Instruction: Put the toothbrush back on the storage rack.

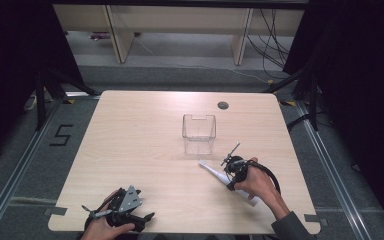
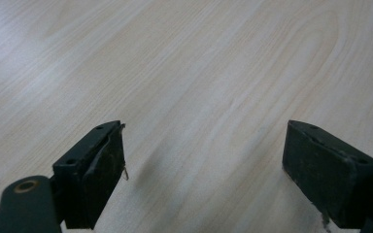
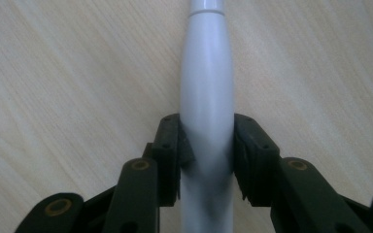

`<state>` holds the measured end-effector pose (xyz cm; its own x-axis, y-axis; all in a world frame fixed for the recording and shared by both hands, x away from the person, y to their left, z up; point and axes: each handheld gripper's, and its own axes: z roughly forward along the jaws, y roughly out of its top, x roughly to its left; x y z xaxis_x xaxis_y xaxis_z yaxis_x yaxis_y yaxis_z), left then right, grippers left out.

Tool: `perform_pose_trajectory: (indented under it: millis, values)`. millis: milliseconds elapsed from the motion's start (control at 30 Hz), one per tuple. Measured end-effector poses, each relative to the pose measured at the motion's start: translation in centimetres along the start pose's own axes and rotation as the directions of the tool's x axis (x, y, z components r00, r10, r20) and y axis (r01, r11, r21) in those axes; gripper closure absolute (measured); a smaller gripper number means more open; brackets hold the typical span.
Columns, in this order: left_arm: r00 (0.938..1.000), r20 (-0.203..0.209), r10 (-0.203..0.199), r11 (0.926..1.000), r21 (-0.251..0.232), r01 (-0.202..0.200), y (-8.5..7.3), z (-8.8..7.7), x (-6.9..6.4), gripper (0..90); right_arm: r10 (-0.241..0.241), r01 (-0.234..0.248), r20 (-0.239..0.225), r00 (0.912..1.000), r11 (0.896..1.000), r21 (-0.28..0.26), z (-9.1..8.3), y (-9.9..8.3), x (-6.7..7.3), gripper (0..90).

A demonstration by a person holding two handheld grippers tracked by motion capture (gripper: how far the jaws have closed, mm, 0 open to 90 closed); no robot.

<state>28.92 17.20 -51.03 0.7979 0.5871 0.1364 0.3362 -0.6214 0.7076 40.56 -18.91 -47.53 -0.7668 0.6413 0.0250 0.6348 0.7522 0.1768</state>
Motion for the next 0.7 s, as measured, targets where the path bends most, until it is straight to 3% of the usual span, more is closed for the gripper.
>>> perform_pose_trajectory:
  millis: [67, 100, 233, 300, 333, 400, 433, 467, 533, 700]
  values:
    - [1.0, 0.0, 0.001, 1.0, 0.001, -0.001, 0.0, 0.0, 0.01, 15.1, 0.008, -0.008, 0.011, 0.9999, 1.0, 0.013, 0.04, 0.08, 0.09, 65.9]
    - [1.0, 0.0, 0.001, 1.0, 0.0, -0.001, 0.0, 0.0, 0.01, 15.1, -0.041, 0.041, 0.031, 0.9987, 0.999, 0.03, 0.02, 0.15, -0.15, 65.9]
    - [1.0, 0.0, -0.002, 1.0, -0.004, 0.002, 0.01, -0.02, -0.04, 15.1, -0.054, 0.051, 0.044, 0.9975, 0.996, 0.075, 0.02, 0.46, 0.2, 66.0]
    - [1.0, 0.003, -0.006, 1.0, -0.005, 0.006, 0.0, -0.01, -0.08, 15.1, -0.052, 0.049, 0.045, 0.9976, 0.996, 0.075, 0.02, 0.51, 0.23, 66.0]
    - [1.0, 0.002, -0.007, 1.0, -0.006, 0.007, 0.0, 0.0, -0.1, 15.1, -0.088, 0.086, 0.041, 0.9953, 0.994, 0.062, 0.15, 0.51, -0.06, 66.1]
    - [1.0, 0.006, 0.0, 1.0, -0.001, 0.0, 0.02, 0.0, -0.05, 15.1, -0.076, 0.073, 0.033, 0.9966, 0.994, 0.08, 0.09, 0.69, 0.19, 66.2]
    - [0.9999, 0.006, -0.009, 0.9999, -0.009, 0.009, 0.01, 0.05, -0.13, 15.1, -0.045, 0.043, 0.034, 0.9984, 0.996, 0.081, 0.09, 0.69, 0.41, 66.2]
    - [1.0, 0.005, -0.007, 0.9999, -0.009, 0.007, 0.02, 0.06, -0.12, 15.1, -0.071, 0.067, 0.039, 0.9968, 0.994, 0.088, 0.08, 0.75, 0.25, 66.2]
    - [1.0, 0.005, -0.007, 0.9999, -0.01, 0.007, 0.02, 0.05, -0.13, 15.1, -0.077, 0.074, 0.035, 0.9964, 0.994, 0.085, 0.1, 0.74, 0.2, 66.3]
    - [1.0, 0.002, 0.005, 1.0, -0.003, -0.005, 0.06, -0.01, -0.1, 15.1, -0.048, 0.045, 0.028, 0.9985, 0.995, 0.092, 0.01, 0.78, 0.59, 66.6]
